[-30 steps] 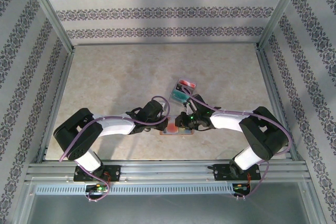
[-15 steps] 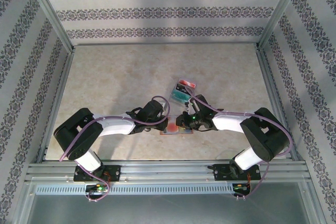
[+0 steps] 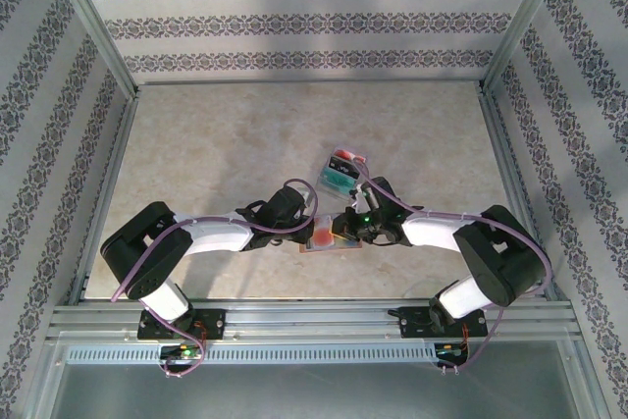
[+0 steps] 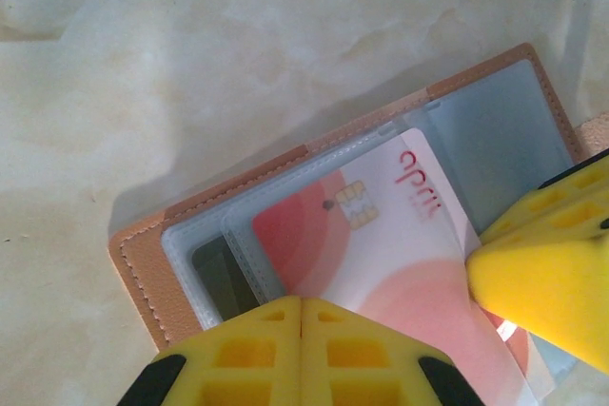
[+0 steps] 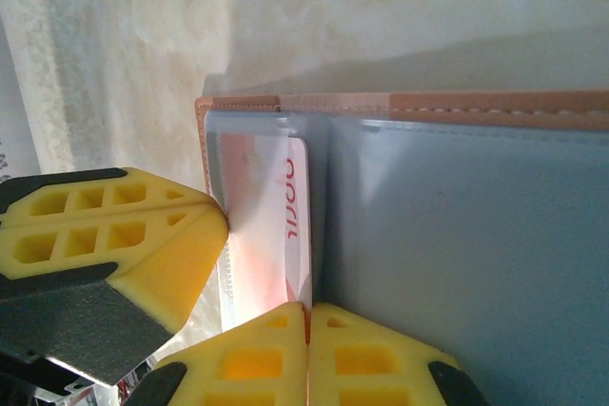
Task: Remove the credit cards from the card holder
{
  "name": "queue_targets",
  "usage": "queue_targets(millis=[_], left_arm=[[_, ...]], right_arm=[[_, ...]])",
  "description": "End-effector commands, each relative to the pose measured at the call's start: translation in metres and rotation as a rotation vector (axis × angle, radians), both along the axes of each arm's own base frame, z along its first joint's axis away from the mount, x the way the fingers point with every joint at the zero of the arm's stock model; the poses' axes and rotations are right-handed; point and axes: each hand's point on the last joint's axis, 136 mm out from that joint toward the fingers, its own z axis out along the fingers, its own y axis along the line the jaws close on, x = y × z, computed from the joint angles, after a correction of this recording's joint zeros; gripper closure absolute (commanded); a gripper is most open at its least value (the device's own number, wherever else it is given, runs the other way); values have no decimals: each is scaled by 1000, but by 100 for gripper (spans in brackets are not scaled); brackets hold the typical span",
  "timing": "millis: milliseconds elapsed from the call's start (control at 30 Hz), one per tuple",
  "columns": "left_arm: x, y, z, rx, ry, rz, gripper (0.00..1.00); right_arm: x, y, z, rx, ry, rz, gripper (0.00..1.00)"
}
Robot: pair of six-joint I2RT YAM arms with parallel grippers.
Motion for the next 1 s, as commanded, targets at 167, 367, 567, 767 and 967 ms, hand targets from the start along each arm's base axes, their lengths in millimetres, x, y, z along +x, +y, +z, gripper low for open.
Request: queue_targets(millis=[167,367,567,767,967], left_arm=[[-8,12,-16,79,39,9,98],[-5,15,-15,87,32,16,99],[0,17,-6,107,-2,10,99],[9,-3,18,52,-41,-40,88],[10,-24,28,-3,-45,-91,86]], right_arm=[[4,-17,3,-33,-34,-20,93],[2,-24,-2,-74,-25,-18,92],[0,-28,1,-97,-32,-17,92],[1,-21,6,-74,-42,-12,92],[1,-12,8,-43,-45,-6,92]])
